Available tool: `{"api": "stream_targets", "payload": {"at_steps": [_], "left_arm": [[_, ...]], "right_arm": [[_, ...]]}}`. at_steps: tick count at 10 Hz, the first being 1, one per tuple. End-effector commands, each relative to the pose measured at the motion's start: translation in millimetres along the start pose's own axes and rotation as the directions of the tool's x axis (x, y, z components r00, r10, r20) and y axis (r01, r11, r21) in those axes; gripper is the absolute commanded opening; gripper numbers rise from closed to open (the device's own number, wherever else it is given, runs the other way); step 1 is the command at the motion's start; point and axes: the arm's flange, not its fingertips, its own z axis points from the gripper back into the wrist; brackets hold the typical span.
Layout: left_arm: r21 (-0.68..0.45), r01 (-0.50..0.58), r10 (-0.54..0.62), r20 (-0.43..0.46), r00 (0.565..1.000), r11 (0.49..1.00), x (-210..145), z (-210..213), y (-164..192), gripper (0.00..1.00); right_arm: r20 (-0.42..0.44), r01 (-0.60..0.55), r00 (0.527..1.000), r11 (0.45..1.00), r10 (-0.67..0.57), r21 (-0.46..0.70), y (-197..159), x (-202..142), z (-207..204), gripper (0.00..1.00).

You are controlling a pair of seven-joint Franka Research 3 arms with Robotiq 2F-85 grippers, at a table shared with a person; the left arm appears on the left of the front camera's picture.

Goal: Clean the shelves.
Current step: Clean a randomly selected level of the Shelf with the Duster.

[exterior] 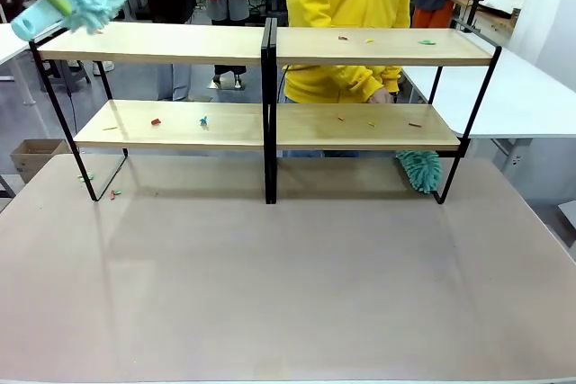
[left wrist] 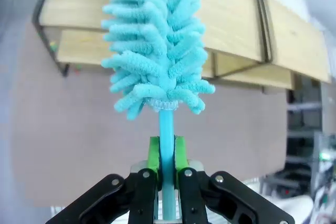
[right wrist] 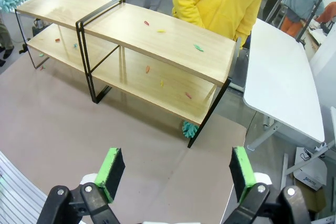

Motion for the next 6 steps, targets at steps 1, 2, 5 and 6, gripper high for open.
{"api": "stream_targets", "payload": {"at_steps": [1,2,5,6], "left_arm": [[-0.234,0.182,-0.195,-0.033,0.980,0.955,-16,37,30,0.12],[-0.269,0.266,-0.282,-0.024,0.959,0.926,-18,62,51,0.12],[-0.449,0.462,-0.505,0.028,0.863,0.765,7,111,145,0.12],[-0.473,0.475,-0.498,0.086,0.863,0.742,13,120,168,0.12]], "right_arm": [[0.003,0.003,1.000,1.000,-0.003,0.007,-1,0,0,1.00],[0.003,0.003,1.000,1.000,-0.003,0.007,-1,0,0,1.00],[0.003,0.003,1.000,1.000,-0.003,0.007,-1,0,0,1.00],[0.003,0.003,1.000,1.000,-0.003,0.007,-1,0,0,1.00]]}}
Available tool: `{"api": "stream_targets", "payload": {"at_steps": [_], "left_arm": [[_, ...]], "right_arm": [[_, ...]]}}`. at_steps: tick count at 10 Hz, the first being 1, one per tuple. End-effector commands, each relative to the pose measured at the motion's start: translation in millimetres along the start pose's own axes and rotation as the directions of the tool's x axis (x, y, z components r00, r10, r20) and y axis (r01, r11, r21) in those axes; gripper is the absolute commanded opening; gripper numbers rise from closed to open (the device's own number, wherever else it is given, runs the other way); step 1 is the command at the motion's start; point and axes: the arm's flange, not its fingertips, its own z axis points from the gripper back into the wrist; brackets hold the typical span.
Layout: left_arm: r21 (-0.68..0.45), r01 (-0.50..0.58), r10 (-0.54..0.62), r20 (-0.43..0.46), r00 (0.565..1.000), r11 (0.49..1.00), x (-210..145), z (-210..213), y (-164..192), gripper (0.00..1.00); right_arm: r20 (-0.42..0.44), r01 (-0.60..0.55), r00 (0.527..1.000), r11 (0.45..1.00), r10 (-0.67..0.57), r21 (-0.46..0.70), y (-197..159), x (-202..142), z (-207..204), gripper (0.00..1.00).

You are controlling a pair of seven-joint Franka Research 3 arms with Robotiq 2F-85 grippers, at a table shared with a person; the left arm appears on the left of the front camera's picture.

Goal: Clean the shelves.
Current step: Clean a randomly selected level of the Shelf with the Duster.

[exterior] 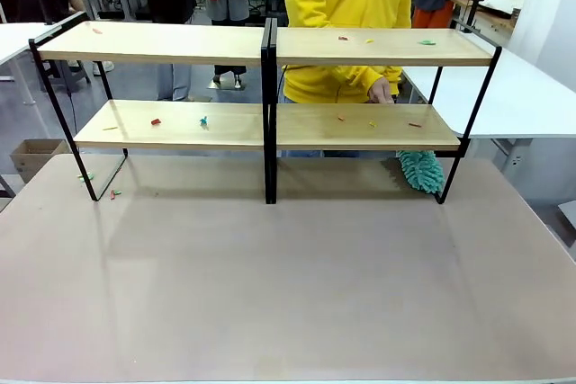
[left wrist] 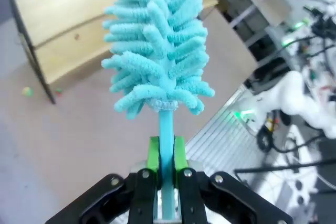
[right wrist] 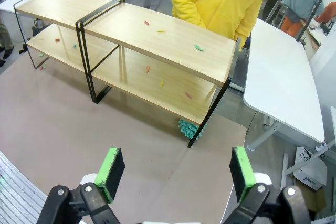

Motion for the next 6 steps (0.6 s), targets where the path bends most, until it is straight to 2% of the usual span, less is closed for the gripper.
{"api": "stream_targets", "payload": {"at_steps": [1,2,5,6], "left_arm": [[-0.117,0.064,-0.057,0.059,0.997,0.991,12,20,26,0.12],[-0.132,0.046,-0.035,0.081,0.996,0.990,8,19,29,0.12],[-0.122,0.022,-0.015,0.051,0.999,0.992,13,13,28,0.12],[-0.104,-0.017,0.021,0.039,0.999,0.994,16,8,28,0.12]], "right_arm": [[0.003,0.003,1.000,1.000,-0.003,0.007,-1,0,0,1.00],[0.003,0.003,1.000,1.000,-0.003,0.007,-1,0,0,1.00],[0.003,0.003,1.000,1.000,-0.003,0.007,-1,0,0,1.00],[0.003,0.003,1.000,1.000,-0.003,0.007,-1,0,0,1.00]]}}
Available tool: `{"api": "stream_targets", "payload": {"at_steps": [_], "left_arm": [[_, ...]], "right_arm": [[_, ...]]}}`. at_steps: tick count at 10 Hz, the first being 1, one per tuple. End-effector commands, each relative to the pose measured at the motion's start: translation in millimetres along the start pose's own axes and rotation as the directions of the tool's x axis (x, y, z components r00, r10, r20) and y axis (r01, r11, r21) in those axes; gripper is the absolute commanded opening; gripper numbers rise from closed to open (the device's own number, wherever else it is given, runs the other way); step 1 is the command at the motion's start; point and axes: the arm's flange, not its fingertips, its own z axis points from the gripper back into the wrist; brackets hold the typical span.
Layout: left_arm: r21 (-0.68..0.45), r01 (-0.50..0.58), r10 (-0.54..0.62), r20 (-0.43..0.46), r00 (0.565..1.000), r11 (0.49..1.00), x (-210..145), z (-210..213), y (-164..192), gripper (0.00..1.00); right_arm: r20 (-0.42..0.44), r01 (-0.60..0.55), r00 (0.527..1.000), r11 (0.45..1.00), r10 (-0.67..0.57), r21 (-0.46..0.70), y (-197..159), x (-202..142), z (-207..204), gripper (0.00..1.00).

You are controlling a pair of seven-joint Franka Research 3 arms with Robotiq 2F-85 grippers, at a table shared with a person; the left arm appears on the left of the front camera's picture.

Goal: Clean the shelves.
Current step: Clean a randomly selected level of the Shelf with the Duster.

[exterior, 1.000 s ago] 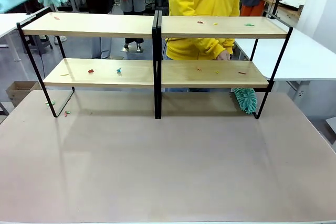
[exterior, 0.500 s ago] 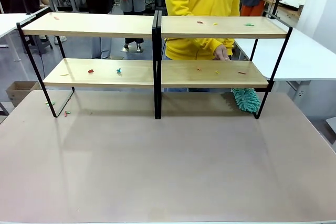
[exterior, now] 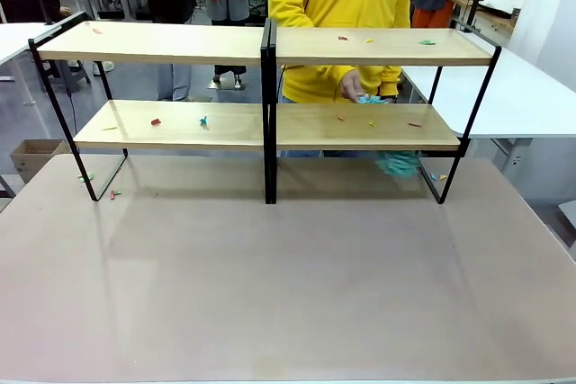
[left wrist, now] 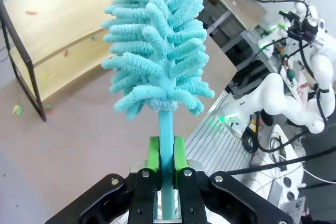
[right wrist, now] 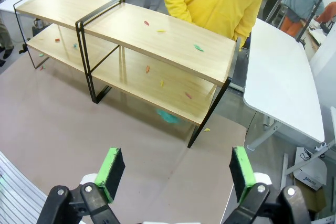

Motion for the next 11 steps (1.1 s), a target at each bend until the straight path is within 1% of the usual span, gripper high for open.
{"api": "stream_targets", "payload": {"at_steps": [1,2,3,4,5,6,7,9,10,11], "left_arm": [[0.019,-0.040,0.040,-0.012,0.999,0.999,7,-6,-8,0.12],[0.065,-0.123,0.125,-0.032,0.992,0.990,16,-24,-17,0.12],[0.132,-0.193,0.202,-0.057,0.978,0.972,27,-51,-25,0.12],[0.216,-0.227,0.246,-0.064,0.967,0.950,39,-77,-33,0.12],[0.311,-0.260,0.294,-0.067,0.953,0.914,47,-100,-36,0.12],[0.377,-0.269,0.329,-0.105,0.938,0.887,53,-119,-38,0.12],[0.448,-0.288,0.373,-0.112,0.921,0.846,54,-134,-42,0.12],[0.561,-0.327,0.427,-0.053,0.903,0.760,54,-151,-45,0.12],[0.577,-0.305,0.421,-0.075,0.904,0.758,53,-158,-45,0.12],[0.611,-0.310,0.440,-0.071,0.895,0.728,54,-163,-43,0.12]], "right_arm": [[0.003,0.003,1.000,1.000,-0.003,0.008,-1,0,0,1.00],[0.003,0.003,1.000,1.000,-0.003,0.008,-1,0,0,1.00],[0.003,0.003,1.000,1.000,-0.003,0.008,-1,0,0,1.00],[0.003,0.003,1.000,1.000,-0.003,0.008,-1,0,0,1.00],[0.003,0.003,1.000,1.000,-0.003,0.008,-1,0,0,1.00],[0.003,0.003,1.000,1.000,-0.003,0.008,-1,0,0,1.00],[0.003,0.003,1.000,1.000,-0.003,0.008,-1,0,0,1.00],[0.003,0.003,1.000,1.000,-0.003,0.008,-1,0,0,1.00],[0.003,0.003,1.000,1.000,-0.003,0.008,-1,0,0,1.00],[0.003,0.003,1.000,1.000,-0.003,0.008,-1,0,0,1.00]]}}
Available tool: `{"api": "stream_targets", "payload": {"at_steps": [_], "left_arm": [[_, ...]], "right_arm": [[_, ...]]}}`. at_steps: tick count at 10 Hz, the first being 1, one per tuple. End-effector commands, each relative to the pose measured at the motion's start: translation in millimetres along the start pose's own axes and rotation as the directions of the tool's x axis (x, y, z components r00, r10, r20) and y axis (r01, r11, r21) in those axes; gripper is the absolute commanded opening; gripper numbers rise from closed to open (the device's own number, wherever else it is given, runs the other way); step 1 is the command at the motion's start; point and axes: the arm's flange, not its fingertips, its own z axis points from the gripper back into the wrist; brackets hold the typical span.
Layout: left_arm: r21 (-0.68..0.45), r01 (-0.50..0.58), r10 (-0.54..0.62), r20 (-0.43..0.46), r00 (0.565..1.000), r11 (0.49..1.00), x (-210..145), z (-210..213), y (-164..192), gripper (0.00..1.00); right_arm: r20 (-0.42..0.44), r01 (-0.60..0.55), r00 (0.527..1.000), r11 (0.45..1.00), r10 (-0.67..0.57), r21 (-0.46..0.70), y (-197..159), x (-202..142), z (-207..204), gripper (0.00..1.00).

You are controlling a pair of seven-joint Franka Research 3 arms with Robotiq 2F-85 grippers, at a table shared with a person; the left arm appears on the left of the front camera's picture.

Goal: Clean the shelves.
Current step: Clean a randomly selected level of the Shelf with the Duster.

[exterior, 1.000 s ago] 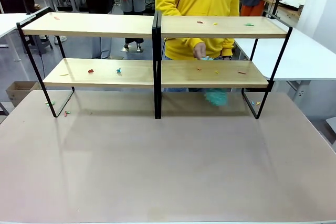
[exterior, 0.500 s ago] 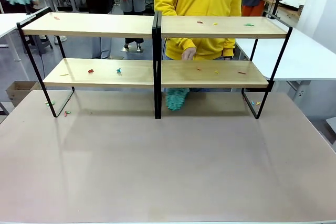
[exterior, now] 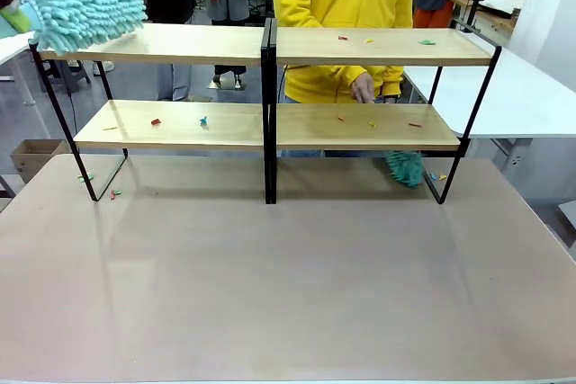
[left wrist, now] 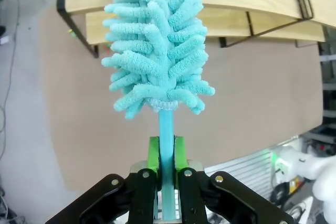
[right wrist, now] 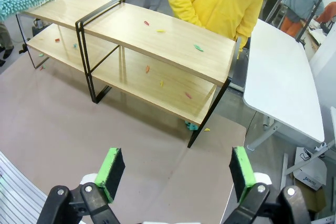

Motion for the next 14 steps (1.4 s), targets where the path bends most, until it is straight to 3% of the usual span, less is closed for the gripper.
{"api": "stream_targets", "payload": {"at_steps": [1,3,4,5,6,7,9,12,14], "left_arm": [[0.066,-0.030,0.033,-0.033,0.999,0.997,-3,-5,-3,0.12],[0.160,-0.091,0.108,-0.102,0.989,0.983,-3,-7,2,0.12],[0.206,-0.160,0.174,-0.047,0.984,0.965,-1,-6,3,0.12],[0.239,-0.250,0.239,0.074,0.968,0.938,0,-5,2,0.12],[0.267,-0.354,0.299,0.224,0.928,0.897,3,-5,2,0.12],[0.282,-0.411,0.331,0.290,0.898,0.867,2,-2,1,0.12],[0.244,-0.391,0.301,0.337,0.892,0.887,-5,6,-4,0.12],[0.189,-0.339,0.268,0.320,0.908,0.922,-8,13,-2,0.12],[-0.017,-0.153,0.153,0.205,0.967,0.988,-24,34,10,0.12]], "right_arm": [[0.003,0.003,1.000,1.000,-0.003,0.008,-1,0,0,1.00],[0.003,0.003,1.000,1.000,-0.003,0.008,-1,0,0,1.00],[0.003,0.003,1.000,1.000,-0.003,0.008,-1,0,0,1.00],[0.003,0.003,1.000,1.000,-0.003,0.008,-1,0,0,1.00],[0.003,0.003,1.000,1.000,-0.003,0.008,-1,0,0,1.00],[0.003,0.003,1.000,1.000,-0.003,0.008,-1,0,0,1.00],[0.003,0.003,1.000,1.000,-0.003,0.008,-1,0,0,1.00],[0.003,0.003,1.000,1.000,-0.003,0.008,-1,0,0,1.00],[0.003,0.003,1.000,1.000,-0.003,0.008,-1,0,0,1.00]]}}
